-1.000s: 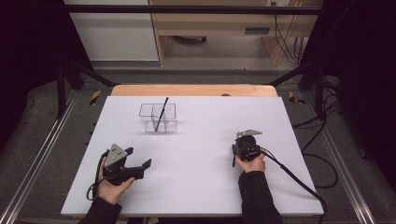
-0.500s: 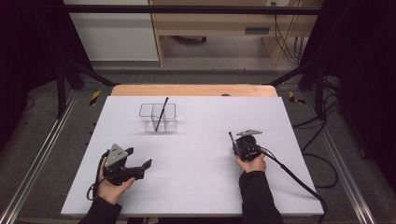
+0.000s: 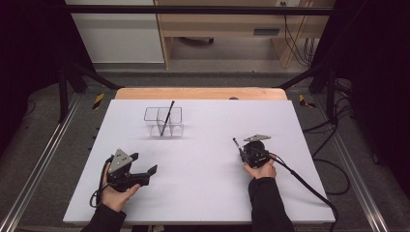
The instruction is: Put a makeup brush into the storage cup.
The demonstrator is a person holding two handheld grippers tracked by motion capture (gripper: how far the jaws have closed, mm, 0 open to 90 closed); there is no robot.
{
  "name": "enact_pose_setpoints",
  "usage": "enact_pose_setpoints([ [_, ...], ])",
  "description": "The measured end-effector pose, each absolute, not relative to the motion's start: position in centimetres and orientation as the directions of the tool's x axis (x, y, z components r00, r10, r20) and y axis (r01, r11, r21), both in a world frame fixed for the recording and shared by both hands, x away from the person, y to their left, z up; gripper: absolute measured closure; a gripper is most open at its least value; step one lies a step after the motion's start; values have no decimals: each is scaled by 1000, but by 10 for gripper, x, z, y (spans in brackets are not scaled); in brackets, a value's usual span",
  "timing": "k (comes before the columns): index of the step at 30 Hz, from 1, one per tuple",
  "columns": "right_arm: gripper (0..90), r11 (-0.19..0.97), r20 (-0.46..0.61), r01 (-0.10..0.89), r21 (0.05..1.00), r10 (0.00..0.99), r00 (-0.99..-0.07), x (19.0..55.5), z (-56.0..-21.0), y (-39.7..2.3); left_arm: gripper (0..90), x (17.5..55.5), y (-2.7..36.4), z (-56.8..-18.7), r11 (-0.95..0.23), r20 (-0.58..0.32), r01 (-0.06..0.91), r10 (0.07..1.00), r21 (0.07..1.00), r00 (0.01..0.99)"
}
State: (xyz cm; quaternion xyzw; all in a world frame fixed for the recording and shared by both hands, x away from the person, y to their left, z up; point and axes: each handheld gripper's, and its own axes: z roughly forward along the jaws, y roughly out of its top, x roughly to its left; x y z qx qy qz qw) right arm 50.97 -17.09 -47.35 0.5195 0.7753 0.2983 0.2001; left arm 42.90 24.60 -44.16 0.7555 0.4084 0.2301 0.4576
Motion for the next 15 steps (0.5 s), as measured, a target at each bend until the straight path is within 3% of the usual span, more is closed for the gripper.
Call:
enact_pose_setpoints([
  [7, 617, 306, -9, 683, 664, 916, -402, 509, -467, -172, 145, 429, 246, -442, -251, -25, 408, 827, 878, 562],
  [15, 532, 375, -40, 699, 609, 895, -445, 515, -453, -172, 145, 429, 246, -442, -252, -26, 408, 825, 878, 565],
])
